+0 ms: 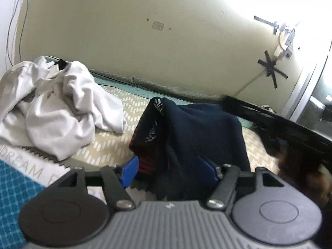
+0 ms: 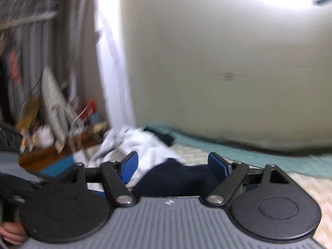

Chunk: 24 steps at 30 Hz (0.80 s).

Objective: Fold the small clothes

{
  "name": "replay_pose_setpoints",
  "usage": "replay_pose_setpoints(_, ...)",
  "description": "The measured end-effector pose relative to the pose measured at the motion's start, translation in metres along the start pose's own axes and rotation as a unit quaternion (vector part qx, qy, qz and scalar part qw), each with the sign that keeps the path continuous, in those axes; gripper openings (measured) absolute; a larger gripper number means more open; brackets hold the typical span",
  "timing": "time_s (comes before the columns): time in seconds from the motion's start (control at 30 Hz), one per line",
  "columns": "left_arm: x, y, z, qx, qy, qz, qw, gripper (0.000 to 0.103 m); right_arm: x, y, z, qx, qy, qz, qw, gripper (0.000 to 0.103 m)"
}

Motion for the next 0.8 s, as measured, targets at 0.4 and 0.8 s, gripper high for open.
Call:
replay_pose_setpoints(0.4, 0.000, 0.029, 0.051, 0.000, 0.048, -0.007, 0.9988, 0.058, -0.052, -0.011, -0.010, 0.028, -0.047, 0.092, 0.994, 0.047)
replay_pose_setpoints(0.8, 0.000, 0.019, 0.064, 0.006, 0.071, 0.015, 0.9974, 0.055, -0.048, -0.002, 0.044, 0.086, -0.061, 0.066, 0.992, 0.054)
Point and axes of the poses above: each gripper's, at about its wrist camera, not at the fingertips, and z roughly the way its jaws point, x to its left, y to its top, the point moved 1 cm from there along z, roughly the way its jaws point, and after that the axes turned 3 degrees about x, right-handed, at the moved point
